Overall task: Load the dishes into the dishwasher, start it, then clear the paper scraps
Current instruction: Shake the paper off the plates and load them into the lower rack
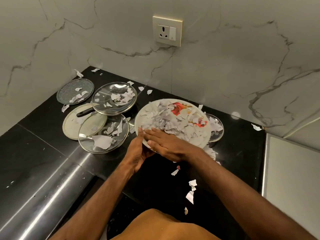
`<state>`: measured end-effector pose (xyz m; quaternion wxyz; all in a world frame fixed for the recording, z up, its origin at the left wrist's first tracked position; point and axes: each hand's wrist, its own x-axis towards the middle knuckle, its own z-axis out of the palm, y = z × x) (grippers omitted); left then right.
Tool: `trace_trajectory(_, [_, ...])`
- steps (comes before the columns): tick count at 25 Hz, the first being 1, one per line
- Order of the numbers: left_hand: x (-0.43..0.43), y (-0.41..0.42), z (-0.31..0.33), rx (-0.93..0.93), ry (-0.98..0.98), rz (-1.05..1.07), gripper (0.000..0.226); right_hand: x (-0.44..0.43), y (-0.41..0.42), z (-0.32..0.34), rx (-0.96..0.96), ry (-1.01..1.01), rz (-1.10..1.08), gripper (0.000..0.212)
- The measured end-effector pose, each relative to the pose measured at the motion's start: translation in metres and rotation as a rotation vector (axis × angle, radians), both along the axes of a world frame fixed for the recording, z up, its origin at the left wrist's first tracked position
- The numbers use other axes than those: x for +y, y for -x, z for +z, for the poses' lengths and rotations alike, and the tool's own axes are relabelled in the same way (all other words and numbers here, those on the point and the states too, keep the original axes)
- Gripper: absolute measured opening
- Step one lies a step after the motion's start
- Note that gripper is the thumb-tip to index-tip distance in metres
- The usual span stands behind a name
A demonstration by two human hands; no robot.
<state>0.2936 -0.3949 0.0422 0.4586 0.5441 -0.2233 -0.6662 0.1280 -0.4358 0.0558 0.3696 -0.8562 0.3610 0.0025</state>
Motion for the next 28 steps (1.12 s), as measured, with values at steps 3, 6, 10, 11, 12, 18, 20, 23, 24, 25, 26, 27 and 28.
trace_trajectory(3, [0.005,0.003,0.005,-0.072,0.024,-0.041,0.063,-0.015,-0.015,-0.012,0.046,0.105,-0.058,0.062])
trace_trajectory(6, [0.011,0.001,0.004,-0.123,0.034,-0.004,0.061,-0.029,-0.021,-0.024,0.062,0.246,-0.146,0.058])
trace_trajectory(10, [0.018,-0.003,-0.001,-0.279,0.076,0.106,0.055,-0.044,-0.022,-0.034,0.002,0.276,-0.392,0.062])
trace_trajectory(11, [0.02,-0.005,-0.003,-0.311,0.087,0.131,0.056,-0.047,-0.021,-0.036,-0.012,0.26,-0.459,0.064])
trace_trajectory(12, [0.021,-0.009,-0.007,-0.326,0.095,0.151,0.056,-0.05,-0.017,-0.038,-0.021,0.243,-0.513,0.065])
trace_trajectory(18, [0.024,-0.019,-0.006,-0.349,0.104,0.285,0.046,-0.055,0.02,-0.056,0.048,0.218,-0.707,0.064])
trace_trajectory(20, [0.025,-0.017,-0.008,-0.361,0.087,0.295,0.044,-0.051,0.017,-0.048,-0.007,0.299,-0.807,0.052])
trace_trajectory(23, [0.026,-0.011,-0.013,-0.389,0.071,0.334,0.046,-0.034,-0.004,-0.027,-0.198,0.225,-0.667,0.047])
trace_trajectory(24, [0.025,-0.009,-0.012,-0.396,0.07,0.338,0.047,-0.024,-0.014,-0.021,-0.2,0.139,-0.534,0.053])
trace_trajectory(25, [0.024,-0.006,-0.01,-0.388,0.078,0.335,0.047,-0.016,-0.023,-0.019,-0.163,0.09,-0.411,0.061])
trace_trajectory(26, [0.022,-0.004,-0.008,-0.363,0.09,0.338,0.047,-0.007,-0.031,-0.019,-0.112,0.098,-0.324,0.068])
trace_trajectory(27, [0.02,-0.005,-0.008,-0.339,0.1,0.344,0.046,-0.001,-0.036,-0.021,-0.068,0.143,-0.274,0.072])
trace_trajectory(28, [0.018,-0.006,-0.006,-0.332,0.106,0.354,0.046,0.003,-0.037,-0.026,-0.043,0.195,-0.254,0.074])
